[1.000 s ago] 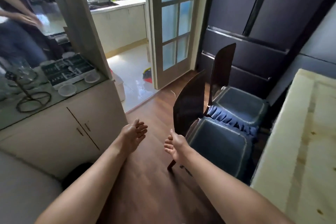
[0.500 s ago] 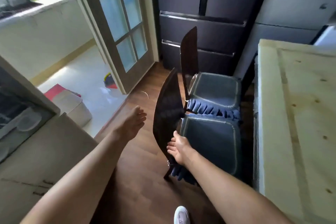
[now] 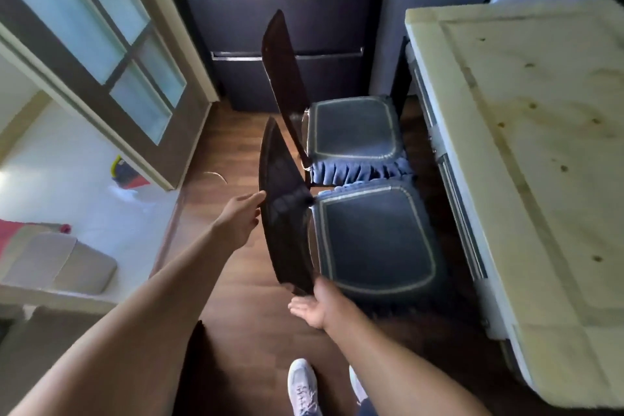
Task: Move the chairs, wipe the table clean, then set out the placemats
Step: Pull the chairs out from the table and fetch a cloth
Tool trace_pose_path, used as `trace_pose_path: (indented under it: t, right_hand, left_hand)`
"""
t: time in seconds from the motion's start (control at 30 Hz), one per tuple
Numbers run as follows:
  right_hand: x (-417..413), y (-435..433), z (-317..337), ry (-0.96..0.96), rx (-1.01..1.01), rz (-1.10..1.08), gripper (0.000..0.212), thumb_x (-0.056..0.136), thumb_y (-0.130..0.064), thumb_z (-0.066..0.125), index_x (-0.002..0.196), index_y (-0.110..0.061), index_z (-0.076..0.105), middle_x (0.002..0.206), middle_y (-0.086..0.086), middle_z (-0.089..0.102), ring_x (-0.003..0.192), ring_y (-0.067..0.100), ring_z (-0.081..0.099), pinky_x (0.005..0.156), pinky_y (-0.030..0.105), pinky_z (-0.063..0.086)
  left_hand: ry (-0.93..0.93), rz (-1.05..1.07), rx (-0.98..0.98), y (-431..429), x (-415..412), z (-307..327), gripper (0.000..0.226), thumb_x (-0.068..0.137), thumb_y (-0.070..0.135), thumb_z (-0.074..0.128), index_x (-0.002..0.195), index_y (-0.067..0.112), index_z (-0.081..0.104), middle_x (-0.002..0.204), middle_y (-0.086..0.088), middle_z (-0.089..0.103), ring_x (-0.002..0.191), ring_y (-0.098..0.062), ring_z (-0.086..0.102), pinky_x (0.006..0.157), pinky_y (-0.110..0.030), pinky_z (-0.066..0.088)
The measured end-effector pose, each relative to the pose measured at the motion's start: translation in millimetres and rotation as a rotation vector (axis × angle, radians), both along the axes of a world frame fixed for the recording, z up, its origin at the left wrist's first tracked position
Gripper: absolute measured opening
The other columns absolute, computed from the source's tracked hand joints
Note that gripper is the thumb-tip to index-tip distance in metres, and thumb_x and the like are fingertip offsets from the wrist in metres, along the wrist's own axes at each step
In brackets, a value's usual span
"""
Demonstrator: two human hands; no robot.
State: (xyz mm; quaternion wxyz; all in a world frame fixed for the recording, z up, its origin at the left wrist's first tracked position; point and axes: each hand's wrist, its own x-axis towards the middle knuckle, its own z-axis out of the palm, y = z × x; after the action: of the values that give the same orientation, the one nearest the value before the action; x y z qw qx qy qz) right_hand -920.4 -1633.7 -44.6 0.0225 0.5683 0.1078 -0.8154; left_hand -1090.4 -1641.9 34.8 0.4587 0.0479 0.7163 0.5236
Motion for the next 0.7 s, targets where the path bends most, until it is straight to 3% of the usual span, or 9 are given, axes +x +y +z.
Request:
trace_pose_path:
  t: [0.13, 0.23, 0.3, 0.4, 0.47, 0.53, 0.57, 0.63, 0.7]
  right_hand:
    - [-15, -11, -25, 0.010, -0.072, -0.189, 0.048, 0.101, -0.041, 0.030, 0.125, -0.003, 0.046, 0.100, 0.020, 0.058, 0.136, 0.035, 0.035, 0.116, 0.040, 0.021]
    - [-19, -20, -31, 0.047, -0.117, -0.295, 0.048, 0.101, -0.036, 0.030, 0.115, 0.005, 0.052, 0.134, 0.029, 0.047, 0.138, 0.038, 0.031, 0.116, 0.043, 0.021]
    - [-24, -24, -37, 0.047, -0.136, -0.353, 0.045, 0.101, -0.035, 0.033, 0.093, 0.005, 0.051, 0.125, 0.033, 0.050, 0.137, 0.039, 0.033, 0.113, 0.046, 0.025]
    - [-27, -19, -42, 0.033, -0.192, -0.444, 0.039, 0.101, -0.030, 0.037, 0.106, 0.006, 0.051, 0.108, 0.029, 0.054, 0.134, 0.040, 0.037, 0.114, 0.047, 0.027]
    - [-26, -14, -42, 0.070, -0.261, -0.552, 0.026, 0.102, -0.020, 0.039, 0.102, 0.003, 0.051, 0.106, 0.026, 0.054, 0.112, 0.040, 0.052, 0.113, 0.047, 0.031]
    - [-27, -13, -41, 0.101, -0.302, -0.654, 0.017, 0.099, -0.008, 0.044, 0.091, 0.005, 0.051, 0.088, 0.021, 0.057, 0.078, 0.033, 0.056, 0.098, 0.044, 0.049]
    - [-27, -13, -41, 0.119, -0.316, -0.697, 0.014, 0.097, -0.005, 0.046, 0.090, 0.005, 0.051, 0.084, 0.021, 0.057, 0.072, 0.031, 0.056, 0.080, 0.044, 0.057]
    - [-28, -16, -40, 0.145, -0.335, -0.764, 0.009, 0.095, -0.002, 0.048, 0.091, 0.004, 0.052, 0.083, 0.021, 0.059, 0.065, 0.031, 0.060, 0.043, 0.041, 0.056]
    - [-26, -16, -37, 0.153, -0.341, -0.815, 0.007, 0.094, -0.001, 0.050, 0.091, 0.004, 0.054, 0.081, 0.021, 0.061, 0.047, 0.030, 0.064, 0.032, 0.033, 0.050]
  left_hand:
    - [-0.004, -0.047, -0.003, 15, -11, -12, 0.011, 0.096, 0.011, 0.051, 0.093, 0.008, 0.061, 0.088, -0.006, 0.063, 0.081, -0.020, 0.059, 0.078, -0.027, 0.044]
    - [-0.036, -0.088, 0.000, 20, -15, -19, 0.019, 0.094, 0.003, 0.051, 0.110, 0.008, 0.057, 0.097, -0.007, 0.065, 0.086, -0.021, 0.062, 0.081, -0.029, 0.050]
    - [-0.054, -0.096, -0.002, 24, -19, -27, 0.035, 0.090, -0.004, 0.052, 0.121, 0.011, 0.054, 0.101, -0.007, 0.065, 0.087, -0.022, 0.062, 0.077, -0.029, 0.055]
    - [-0.039, -0.106, -0.031, 31, -18, -27, 0.044, 0.086, -0.013, 0.051, 0.120, 0.015, 0.053, 0.097, -0.004, 0.063, 0.085, -0.021, 0.062, 0.063, -0.026, 0.057]
    - [-0.022, -0.128, -0.031, 34, -20, -28, 0.053, 0.082, -0.018, 0.050, 0.124, 0.015, 0.053, 0.097, -0.006, 0.062, 0.087, -0.022, 0.061, 0.064, -0.026, 0.054]
    - [-0.007, -0.118, -0.035, 35, -21, -30, 0.057, 0.080, -0.019, 0.051, 0.127, 0.013, 0.053, 0.098, -0.008, 0.061, 0.089, -0.025, 0.060, 0.066, -0.029, 0.052]
    - [0.002, -0.109, -0.041, 36, -21, -31, 0.056, 0.079, -0.018, 0.052, 0.126, 0.013, 0.053, 0.098, -0.008, 0.060, 0.089, -0.025, 0.059, 0.067, -0.029, 0.052]
    - [0.009, -0.104, -0.041, 36, -20, -31, 0.053, 0.079, -0.017, 0.053, 0.122, 0.014, 0.055, 0.097, -0.008, 0.060, 0.087, -0.024, 0.060, 0.069, -0.030, 0.052]
    - [0.014, -0.109, -0.027, 36, -17, -31, 0.050, 0.080, -0.017, 0.054, 0.118, 0.015, 0.056, 0.096, -0.007, 0.060, 0.085, -0.024, 0.060, 0.072, -0.031, 0.053]
